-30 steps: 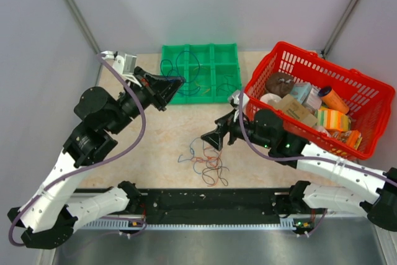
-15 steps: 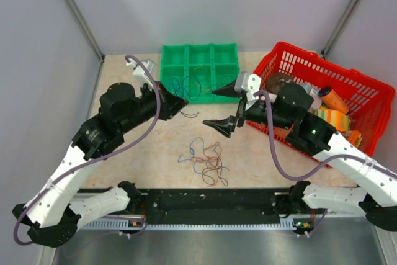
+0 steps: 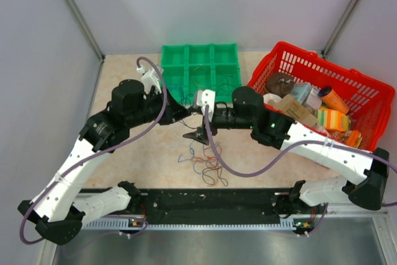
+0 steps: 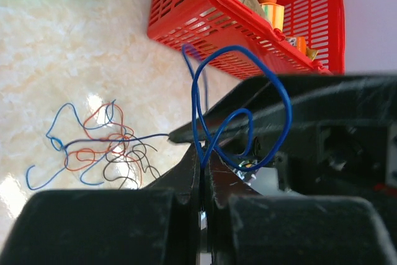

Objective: Untangle the cables

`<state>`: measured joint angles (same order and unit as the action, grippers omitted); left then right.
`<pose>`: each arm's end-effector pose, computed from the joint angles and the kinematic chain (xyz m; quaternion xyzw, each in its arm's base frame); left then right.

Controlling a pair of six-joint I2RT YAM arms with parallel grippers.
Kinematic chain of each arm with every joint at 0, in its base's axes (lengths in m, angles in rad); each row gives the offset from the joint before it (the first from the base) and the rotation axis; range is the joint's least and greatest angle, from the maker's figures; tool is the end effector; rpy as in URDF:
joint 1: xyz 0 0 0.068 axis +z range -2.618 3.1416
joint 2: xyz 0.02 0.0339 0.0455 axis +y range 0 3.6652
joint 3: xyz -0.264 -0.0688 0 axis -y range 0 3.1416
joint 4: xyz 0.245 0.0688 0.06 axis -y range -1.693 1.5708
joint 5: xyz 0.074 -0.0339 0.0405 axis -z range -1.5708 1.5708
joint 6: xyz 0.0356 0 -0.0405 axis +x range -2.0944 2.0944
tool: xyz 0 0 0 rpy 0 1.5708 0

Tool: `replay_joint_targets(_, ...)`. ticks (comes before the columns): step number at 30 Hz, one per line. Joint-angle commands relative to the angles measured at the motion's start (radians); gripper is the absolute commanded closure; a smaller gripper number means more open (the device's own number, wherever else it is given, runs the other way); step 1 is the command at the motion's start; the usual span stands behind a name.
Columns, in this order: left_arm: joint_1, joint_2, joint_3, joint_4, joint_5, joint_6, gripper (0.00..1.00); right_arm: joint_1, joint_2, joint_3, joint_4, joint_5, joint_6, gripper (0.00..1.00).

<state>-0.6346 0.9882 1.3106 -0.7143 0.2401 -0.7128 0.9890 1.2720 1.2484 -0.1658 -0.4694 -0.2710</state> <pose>0.1468 -0.1185 0.4270 0.0343 0.8272 -0.4221 0.3692 0.1473 0.2532 0.4001 -0.5614 0.5185 0.3855 0.5171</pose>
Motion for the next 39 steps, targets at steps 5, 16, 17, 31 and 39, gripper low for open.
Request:
replay_joint_targets(5, 0.067, -0.075, -0.062, 0.085, 0.018, -0.183, 1.00, 0.186, -0.083, -0.260, 0.353, 0.538, -0.016, 0.46)
replay_joint_targets(16, 0.151, -0.112, -0.162, 0.213, 0.291, -0.036, 0.28, 0.154, -0.112, -0.334, 0.469, 0.549, 0.172, 1.00)
replay_joint_targets(17, 0.151, -0.127, -0.171, 0.207, 0.282, -0.005, 0.27, 0.128, -0.117, -0.345, 0.471, 0.504, 0.224, 1.00)
replay_joint_targets(31, 0.153, -0.556, -0.528, 0.306, -0.148, 0.251, 0.22, -0.208, 0.488, 0.490, -0.271, 0.817, 0.691, 1.00)
replay_joint_targets(39, 0.151, -0.553, -0.609, 0.340, -0.029, 0.213, 0.23, -0.311, 0.993, 1.138, -0.348, 1.120, 0.458, 1.00)
